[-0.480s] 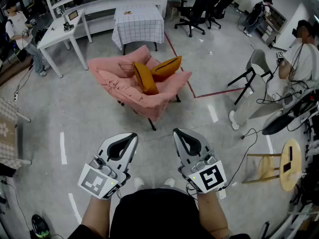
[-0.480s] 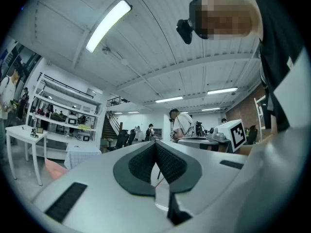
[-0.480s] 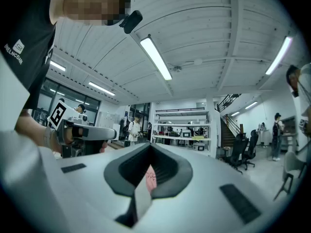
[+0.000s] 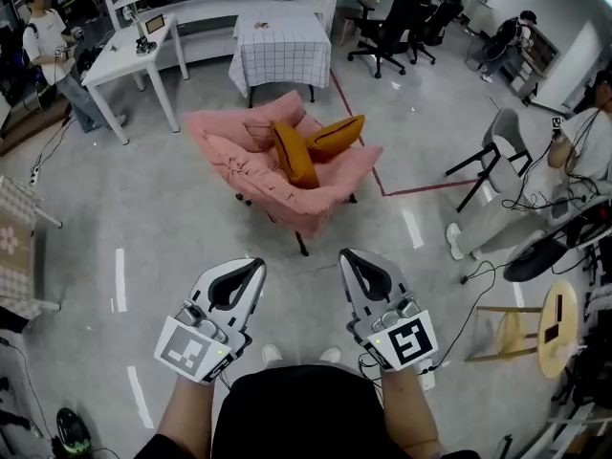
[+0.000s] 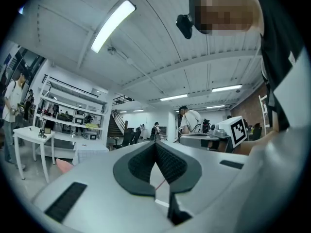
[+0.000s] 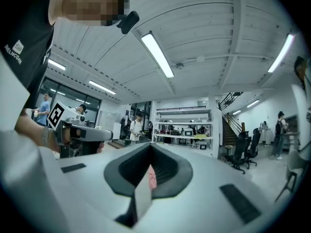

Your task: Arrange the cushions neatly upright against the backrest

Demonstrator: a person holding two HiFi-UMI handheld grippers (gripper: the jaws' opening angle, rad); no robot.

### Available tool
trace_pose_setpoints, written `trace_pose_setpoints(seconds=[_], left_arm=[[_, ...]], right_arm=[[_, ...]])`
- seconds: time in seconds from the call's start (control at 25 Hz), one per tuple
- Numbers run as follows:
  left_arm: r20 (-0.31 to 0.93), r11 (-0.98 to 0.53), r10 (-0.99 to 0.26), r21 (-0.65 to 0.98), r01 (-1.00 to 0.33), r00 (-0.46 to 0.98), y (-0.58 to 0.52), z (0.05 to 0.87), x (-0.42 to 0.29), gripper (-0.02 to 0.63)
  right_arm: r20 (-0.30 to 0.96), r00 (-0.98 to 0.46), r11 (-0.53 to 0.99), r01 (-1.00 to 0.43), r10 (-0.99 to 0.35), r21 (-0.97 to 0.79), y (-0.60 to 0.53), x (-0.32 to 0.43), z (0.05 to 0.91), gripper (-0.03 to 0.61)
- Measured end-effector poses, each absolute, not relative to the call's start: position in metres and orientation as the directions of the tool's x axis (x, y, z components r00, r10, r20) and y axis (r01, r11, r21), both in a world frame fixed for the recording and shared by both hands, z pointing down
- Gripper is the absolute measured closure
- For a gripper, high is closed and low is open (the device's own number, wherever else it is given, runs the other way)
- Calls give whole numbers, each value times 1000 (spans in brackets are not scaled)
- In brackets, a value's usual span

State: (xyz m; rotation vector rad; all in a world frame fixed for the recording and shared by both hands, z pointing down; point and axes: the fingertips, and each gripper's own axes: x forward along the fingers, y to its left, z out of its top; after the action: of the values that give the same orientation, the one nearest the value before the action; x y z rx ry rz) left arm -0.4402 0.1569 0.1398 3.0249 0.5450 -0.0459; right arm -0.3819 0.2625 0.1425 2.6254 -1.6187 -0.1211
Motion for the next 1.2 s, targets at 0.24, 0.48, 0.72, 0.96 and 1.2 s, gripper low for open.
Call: trace_pose_setpoints(seconds=[0.24,0.48,0.72,0.96,1.2], left_arm=[[-50,-927,360,89,364,931,125,147,-447,601],[-30,-926,364,97,366,931,105,167,-437,601],[-9,-938,338,82,338,941,89,190,-398,601],[44,-961,265,94,261,963,79,198,-329,601],[96,-981,184,81,176,978,75,204,-243,601]], right_arm=[[5,497,-496,-866,-868,58,243,-373,148,577],[20,528,-527,-849,-849,48,229,-344,157,575],[8,526,-526,-850,-850,18,218,-285,181,575],[23,476,-476,-877,-879,-59,206,-196,193,575],[67,402,-407,-907,-913,-110,193,-103,211,575]])
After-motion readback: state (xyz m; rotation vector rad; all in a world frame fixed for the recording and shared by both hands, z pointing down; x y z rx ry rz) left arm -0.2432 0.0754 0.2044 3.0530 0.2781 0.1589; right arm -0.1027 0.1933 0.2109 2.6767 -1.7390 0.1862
